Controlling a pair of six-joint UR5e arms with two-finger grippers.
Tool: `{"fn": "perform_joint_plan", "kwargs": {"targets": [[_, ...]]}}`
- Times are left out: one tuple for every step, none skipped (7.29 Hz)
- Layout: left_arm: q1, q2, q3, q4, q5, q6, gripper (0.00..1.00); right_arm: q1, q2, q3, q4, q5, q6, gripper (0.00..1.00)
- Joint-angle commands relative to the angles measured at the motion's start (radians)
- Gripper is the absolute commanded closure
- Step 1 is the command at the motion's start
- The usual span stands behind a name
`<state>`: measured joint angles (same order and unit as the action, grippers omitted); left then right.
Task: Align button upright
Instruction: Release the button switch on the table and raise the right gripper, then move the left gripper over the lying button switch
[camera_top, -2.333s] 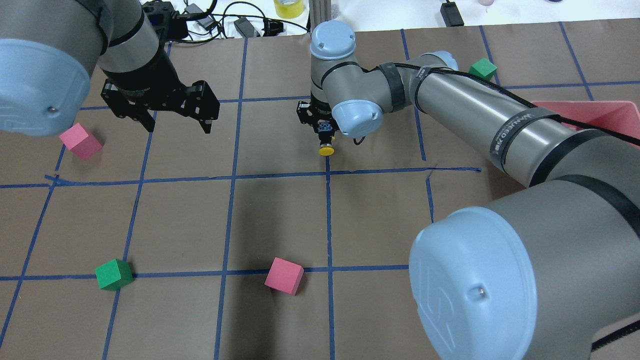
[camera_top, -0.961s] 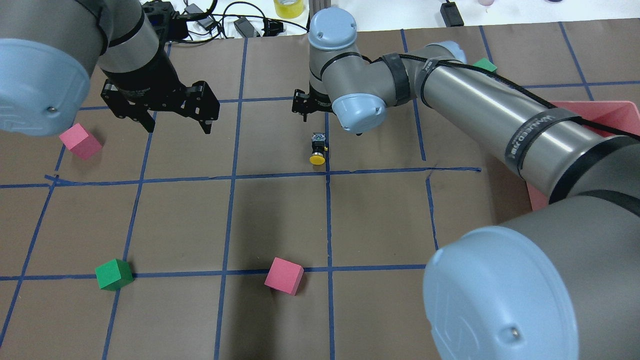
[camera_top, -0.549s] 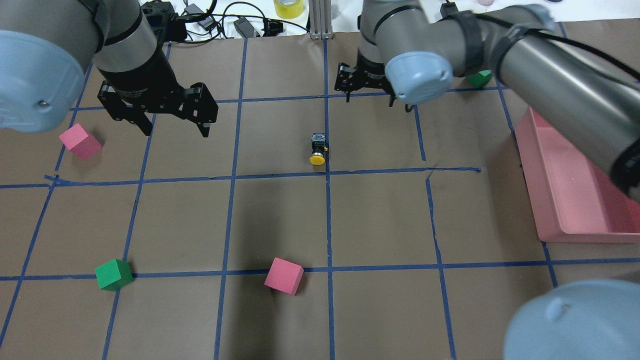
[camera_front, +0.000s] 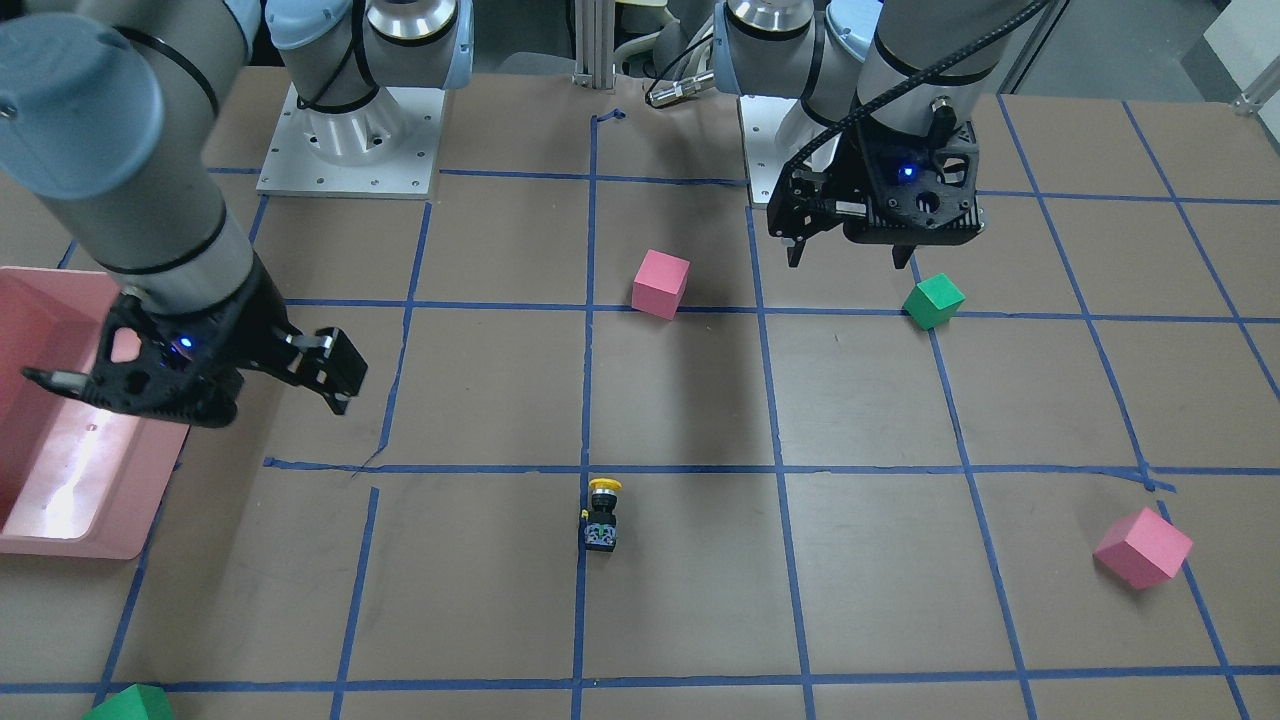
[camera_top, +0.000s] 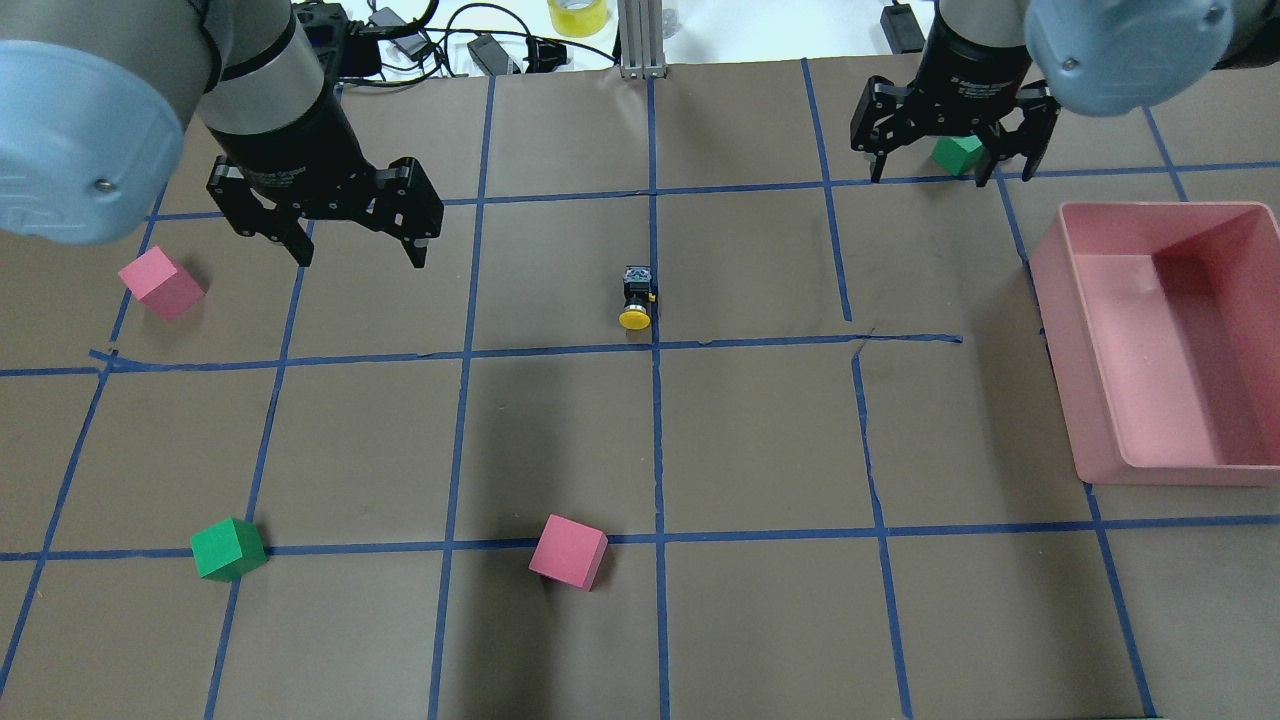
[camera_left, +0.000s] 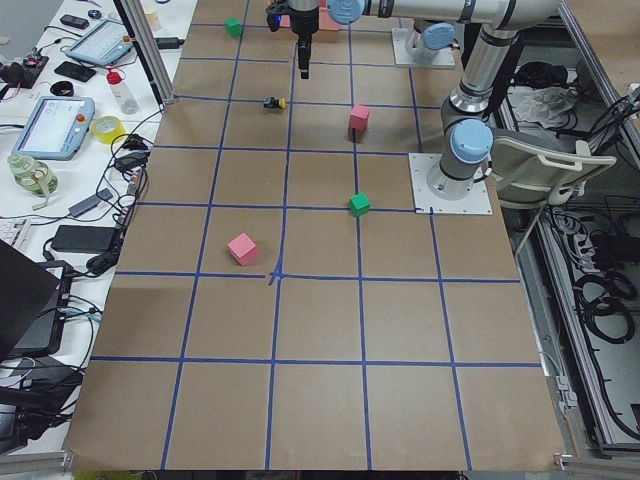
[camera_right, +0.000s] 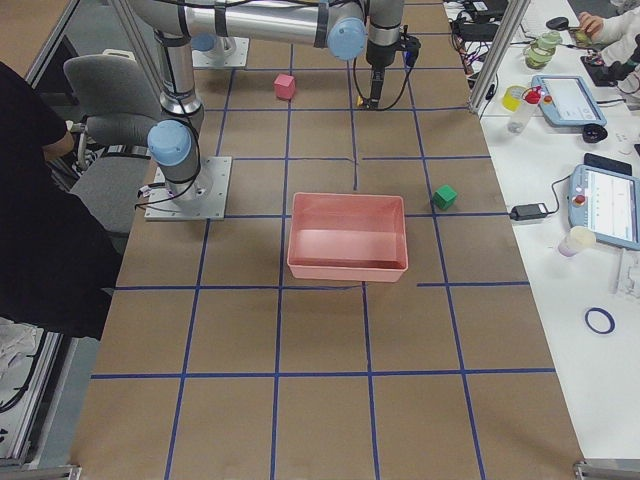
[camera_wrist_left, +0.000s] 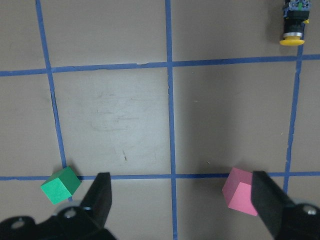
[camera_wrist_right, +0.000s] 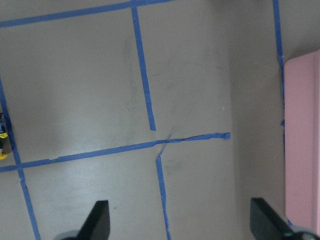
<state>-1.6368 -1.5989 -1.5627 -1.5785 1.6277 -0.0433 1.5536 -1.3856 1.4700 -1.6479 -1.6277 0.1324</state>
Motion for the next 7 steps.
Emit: {"fn": "perform_joint_plan", "kwargs": {"targets": [[-0.011, -0.015, -0.078, 0.167, 0.0, -0.022, 0.0, -0.003, -0.053, -0.004, 0.091, -0.02, 0.0, 0.0], [-0.04, -0.015, -0.155, 0.289, 0.0, -0.114, 0.0, -0.001, -0.055, -0.01, 0.092, -0.015, 0.0, 0.0], [-0.101, -0.019, -0.204, 0.38, 0.0, -0.238, 0.0, -0.001, -0.055, -0.019, 0.091, -0.017, 0.0, 0.0], [-0.177, -0.048, -0.238, 0.502, 0.007, -0.307, 0.0, -0.001, -0.061, -0.026, 0.094, -0.023, -0.004, 0.0], [-0.23, -0.09, -0.287, 0.661, 0.011, -0.394, 0.0, 0.002, -0.067, -0.027, 0.086, -0.024, -0.001, 0.0], [-0.265, -0.123, -0.319, 0.778, 0.012, -0.465, 0.0, 0.009, -0.067, -0.027, 0.083, -0.018, 0.004, 0.0], [-0.296, -0.162, -0.333, 0.857, 0.046, -0.521, 0.0, 0.031, -0.07, -0.025, 0.089, -0.018, 0.004, 0.0]]}}
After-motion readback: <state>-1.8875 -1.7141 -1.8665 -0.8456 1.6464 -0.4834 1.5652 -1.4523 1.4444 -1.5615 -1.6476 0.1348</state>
